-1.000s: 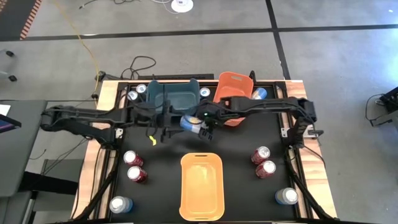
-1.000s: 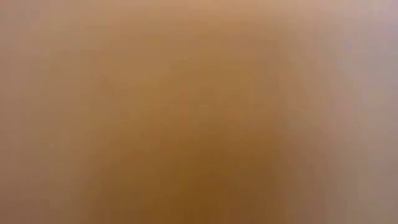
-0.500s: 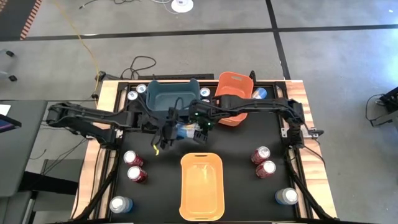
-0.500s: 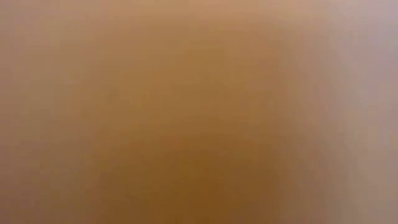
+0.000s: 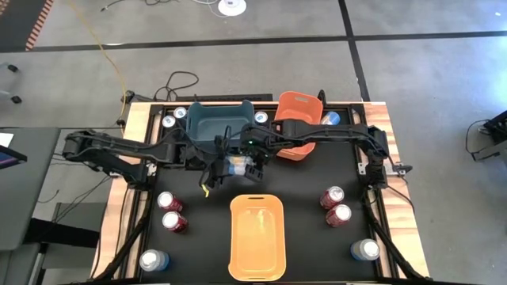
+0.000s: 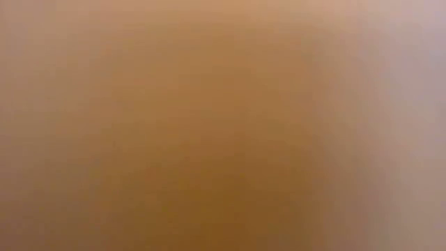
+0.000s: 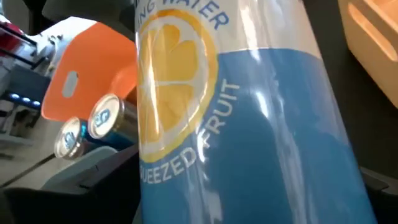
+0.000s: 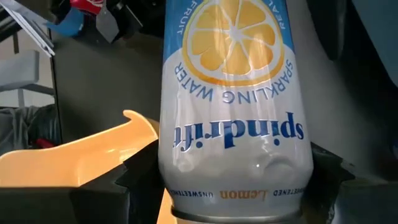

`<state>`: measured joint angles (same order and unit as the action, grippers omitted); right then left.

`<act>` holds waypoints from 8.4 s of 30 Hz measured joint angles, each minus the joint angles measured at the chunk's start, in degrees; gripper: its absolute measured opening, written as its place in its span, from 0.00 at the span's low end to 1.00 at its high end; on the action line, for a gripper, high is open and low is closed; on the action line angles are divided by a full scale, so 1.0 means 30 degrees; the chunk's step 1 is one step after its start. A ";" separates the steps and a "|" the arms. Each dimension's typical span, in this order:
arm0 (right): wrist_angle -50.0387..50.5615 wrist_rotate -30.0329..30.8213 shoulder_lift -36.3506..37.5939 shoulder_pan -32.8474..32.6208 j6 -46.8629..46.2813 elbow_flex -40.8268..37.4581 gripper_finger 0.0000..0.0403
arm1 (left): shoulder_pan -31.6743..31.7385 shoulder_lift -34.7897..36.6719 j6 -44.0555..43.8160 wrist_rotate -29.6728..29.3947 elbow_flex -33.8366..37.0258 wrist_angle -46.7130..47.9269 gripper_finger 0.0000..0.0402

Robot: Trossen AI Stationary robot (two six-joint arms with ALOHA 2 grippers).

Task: Sort soda cans
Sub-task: Put the blue white soda can into the yellow bin

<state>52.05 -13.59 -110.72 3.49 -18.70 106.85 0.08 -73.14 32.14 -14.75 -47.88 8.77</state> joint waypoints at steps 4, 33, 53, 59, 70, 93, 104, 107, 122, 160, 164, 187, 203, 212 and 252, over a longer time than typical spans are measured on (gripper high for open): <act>0.0076 0.0003 -0.0036 0.0002 0.0049 0.0000 0.70 | -0.0003 0.0000 -0.0467 0.0144 0.0022 -0.0494 0.81; 0.1125 1.2691 0.3880 -0.4922 0.2200 -0.0617 0.91 | 0.0829 0.1070 -0.5495 0.4800 0.1207 -0.6089 0.69; -2.0281 1.0825 0.9471 -0.3865 0.6342 -1.5351 0.91 | 0.2164 0.1902 -0.7741 0.9419 0.5225 -1.2770 0.70; -2.2496 0.6884 0.8510 -0.2067 0.4911 -1.5693 0.91 | 0.2219 0.1938 -0.7663 0.9419 0.5437 -1.3130 0.70; -2.2792 0.5614 0.5860 -0.1567 0.5175 -1.3617 0.91 | 0.2645 0.1894 -0.7736 0.9162 0.5442 -1.2916 0.71; -1.3054 0.7320 0.7788 -0.2258 0.3387 -1.0326 0.71 | 0.2463 0.2559 -0.4618 0.6298 0.5497 -0.7206 0.82; -0.8035 0.6382 0.6289 -0.6147 0.0019 -0.7867 0.71 | 0.2461 0.6399 -0.5569 0.2310 0.5402 -0.3517 0.83; -0.8396 0.6291 0.5963 -0.7082 -0.0433 -0.7432 0.71 | 0.2389 0.7129 -0.5896 0.2299 0.5435 -0.3126 0.83; -0.7211 0.4659 0.0658 -0.6856 -0.0919 -0.5728 0.71 | 0.2346 0.8057 -0.6455 0.2263 0.5428 -0.2576 0.83; -0.1962 0.6645 -0.2973 -0.7074 0.1872 -0.0570 0.93 | 0.2344 0.8014 -0.7226 0.2255 0.5421 -0.2303 0.83; 0.0270 0.8121 -0.2973 -0.7562 0.1887 0.0955 0.93 | 0.2339 0.8014 -0.7235 0.2255 0.5421 -0.1826 0.83; 1.2715 1.9159 0.1709 -0.7470 -0.8084 0.5892 0.90 | 0.2331 0.8009 -0.7584 0.2248 0.5406 -0.0684 0.83; 1.2638 1.5724 0.4320 0.4065 -1.2799 0.1099 0.77 | 0.2325 0.8011 -0.7856 0.2248 0.5406 0.0486 0.83; 1.2646 1.2779 0.4320 1.1530 -1.3113 -0.0300 0.71 | 0.2426 0.8010 -0.8153 0.2117 0.5406 0.0763 0.83; 0.1943 0.5588 0.4471 1.8966 -1.5225 -1.4278 0.71 | 0.2448 0.8014 -0.7389 0.0835 0.7519 -0.0595 0.83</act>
<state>57.88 3.17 -97.30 60.38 -64.37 64.01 7.42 -49.10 9.97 -12.25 -25.32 6.98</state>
